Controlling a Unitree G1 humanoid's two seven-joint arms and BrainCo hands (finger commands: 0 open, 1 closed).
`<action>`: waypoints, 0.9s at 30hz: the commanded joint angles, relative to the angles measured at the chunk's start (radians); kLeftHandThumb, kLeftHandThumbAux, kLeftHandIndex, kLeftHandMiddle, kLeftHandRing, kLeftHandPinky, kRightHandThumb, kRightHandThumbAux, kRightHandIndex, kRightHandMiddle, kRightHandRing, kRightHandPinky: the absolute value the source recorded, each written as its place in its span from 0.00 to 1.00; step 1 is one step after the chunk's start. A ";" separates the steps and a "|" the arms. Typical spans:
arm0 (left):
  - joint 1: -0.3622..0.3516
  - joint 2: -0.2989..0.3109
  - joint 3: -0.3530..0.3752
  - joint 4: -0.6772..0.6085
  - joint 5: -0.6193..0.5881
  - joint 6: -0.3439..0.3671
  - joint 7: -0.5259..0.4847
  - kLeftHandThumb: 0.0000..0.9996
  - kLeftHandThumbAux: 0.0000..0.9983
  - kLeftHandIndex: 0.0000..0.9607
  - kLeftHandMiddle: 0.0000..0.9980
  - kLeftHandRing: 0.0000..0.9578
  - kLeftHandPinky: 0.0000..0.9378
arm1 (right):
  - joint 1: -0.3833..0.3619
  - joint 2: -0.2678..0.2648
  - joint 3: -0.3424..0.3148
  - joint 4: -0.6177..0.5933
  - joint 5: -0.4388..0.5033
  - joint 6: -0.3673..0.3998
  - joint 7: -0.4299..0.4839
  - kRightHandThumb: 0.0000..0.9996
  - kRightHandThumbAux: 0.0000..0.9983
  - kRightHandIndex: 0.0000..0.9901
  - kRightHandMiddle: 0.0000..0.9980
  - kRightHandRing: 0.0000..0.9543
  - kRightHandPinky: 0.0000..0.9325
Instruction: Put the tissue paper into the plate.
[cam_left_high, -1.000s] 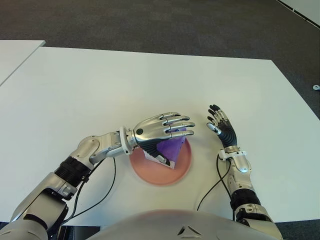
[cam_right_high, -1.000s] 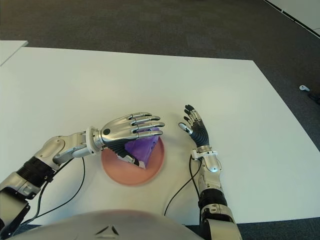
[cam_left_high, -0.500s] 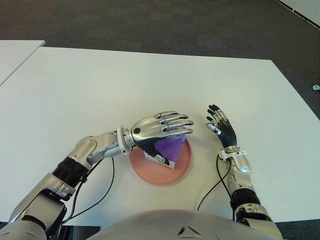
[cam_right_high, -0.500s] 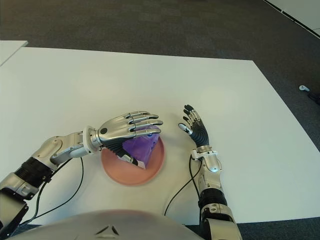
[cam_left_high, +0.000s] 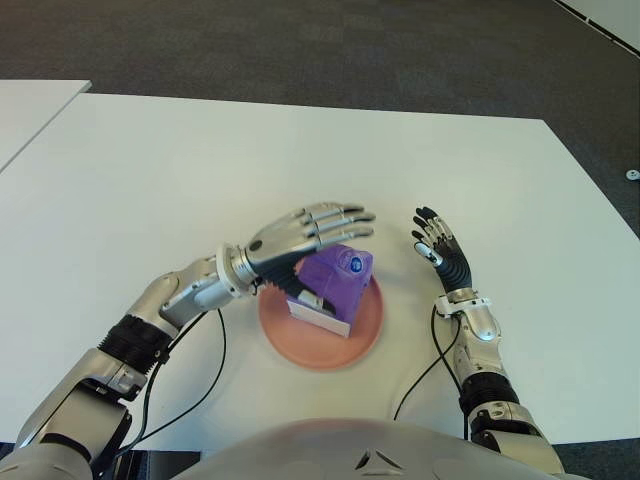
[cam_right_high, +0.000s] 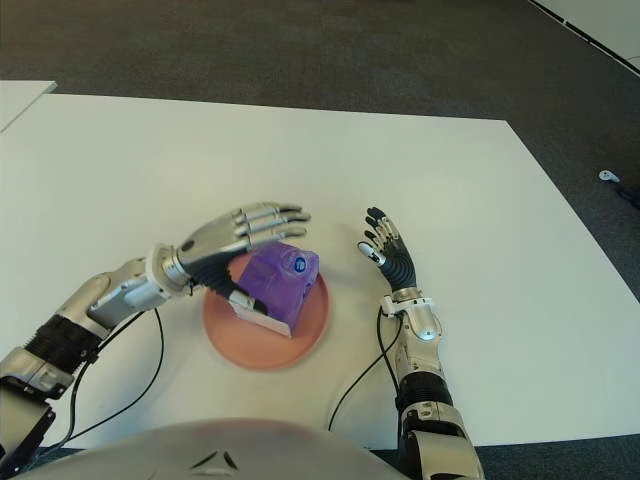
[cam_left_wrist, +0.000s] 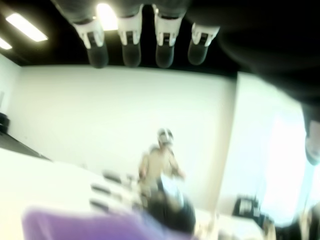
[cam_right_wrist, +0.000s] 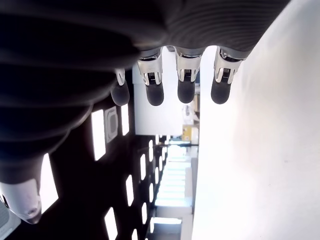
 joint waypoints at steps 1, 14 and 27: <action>-0.070 -0.014 0.092 0.146 -0.465 0.090 -0.223 0.04 0.41 0.00 0.00 0.00 0.00 | 0.088 0.059 0.027 0.137 -0.028 0.082 -0.017 0.00 0.55 0.00 0.00 0.00 0.00; -0.009 -0.129 0.349 0.042 -0.793 0.426 -0.155 0.00 0.48 0.00 0.00 0.00 0.00 | 0.081 0.069 0.043 0.131 -0.058 0.078 -0.058 0.00 0.58 0.00 0.00 0.00 0.00; 0.040 -0.234 0.461 0.153 -0.693 0.449 -0.138 0.00 0.58 0.00 0.00 0.00 0.00 | 0.077 0.074 0.047 0.136 -0.058 0.085 -0.077 0.00 0.58 0.00 0.00 0.00 0.00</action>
